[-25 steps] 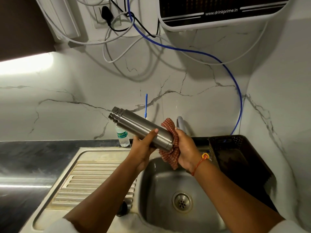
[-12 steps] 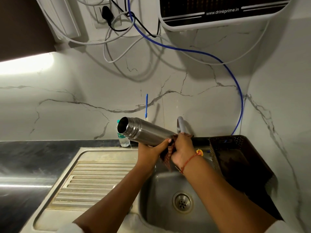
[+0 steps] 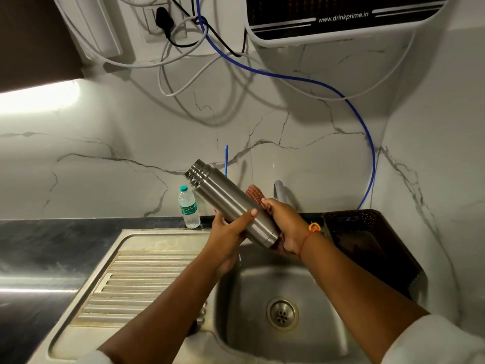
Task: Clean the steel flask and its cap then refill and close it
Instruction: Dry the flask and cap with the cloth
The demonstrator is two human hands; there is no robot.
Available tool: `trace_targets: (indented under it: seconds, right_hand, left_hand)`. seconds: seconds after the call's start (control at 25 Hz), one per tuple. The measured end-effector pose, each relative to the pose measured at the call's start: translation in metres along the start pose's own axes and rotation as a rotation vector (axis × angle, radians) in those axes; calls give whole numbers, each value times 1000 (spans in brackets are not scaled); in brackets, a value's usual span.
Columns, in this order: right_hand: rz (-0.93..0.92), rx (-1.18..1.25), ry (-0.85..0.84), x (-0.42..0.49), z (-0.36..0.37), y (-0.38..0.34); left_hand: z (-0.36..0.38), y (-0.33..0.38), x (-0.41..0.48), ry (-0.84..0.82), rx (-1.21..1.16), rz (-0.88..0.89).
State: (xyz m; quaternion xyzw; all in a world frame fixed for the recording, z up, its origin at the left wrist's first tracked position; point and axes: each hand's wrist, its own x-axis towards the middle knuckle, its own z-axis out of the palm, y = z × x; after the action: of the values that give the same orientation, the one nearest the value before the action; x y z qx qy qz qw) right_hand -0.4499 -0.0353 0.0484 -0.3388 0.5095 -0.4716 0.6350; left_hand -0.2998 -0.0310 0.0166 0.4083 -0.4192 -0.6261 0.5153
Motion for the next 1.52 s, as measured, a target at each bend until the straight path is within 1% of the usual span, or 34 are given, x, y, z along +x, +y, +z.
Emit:
trace_targets:
  seconds: [0.08,0.16,0.2,0.36,0.48,0.52,0.72,0.84,0.96,1.04,1.12,1.2,1.24,1.28,1.32,1.4,1.48,1.52]
  right_hand:
    - [102,191,-56,-1,-4,12]
    - [151,342,-58,1,-6,23]
    - [150,375,-66,0,-7,26]
    - [108,258,-160,-4,-11,35]
    - [20,126,-204,-6,-8,39]
    - [-1,122,-211,-6,-6,41]
    - [-69,237,-170,-7,2,50]
    - [-155,332,-159,-8,12,48]
    - [-230,319,-183,-7,16,46]
    - [-263,257,-178,-7,15,47]
    - [-305,192,-99,-7,14,48]
    - [-391,95,52,-2,11,45]
    - [-455,14,108,-1,9,42]
    - [-534,-85,129,2,8,39]
    - [-623,-183,112,2,8,36]
    - [-766,-407,3,1,14,32]
    - [-814,-679,-63,3,21,32]
    - [-829,-820,-53,5,23,34]
  left_hand:
    - [-1,0,2,7,-79,-19]
    - [-4,-1,3,13,-141,-50]
    - [-7,-1,5,3,-140,-60]
    - [-18,5,13,-34,-56,-97]
    - [-16,6,12,-30,-18,-103]
    - [-15,7,11,-27,1,-93]
    - [-4,19,8,27,188,-18]
    - [-4,17,0,-76,240,-19]
    - [-9,14,-3,-162,193,-36]
    - [-14,19,-3,-126,133,-29]
    - [-19,27,-4,-51,122,-36]
    - [-26,33,-5,-3,209,-63]
    - [-30,34,-5,15,278,-77]
    - [-34,35,-5,28,347,-86]
    - [-36,36,-5,29,409,-89]
    - [-36,39,-7,-15,488,-87]
    - [-32,41,-11,-61,526,-98]
    - [-31,42,-11,-67,555,-104]
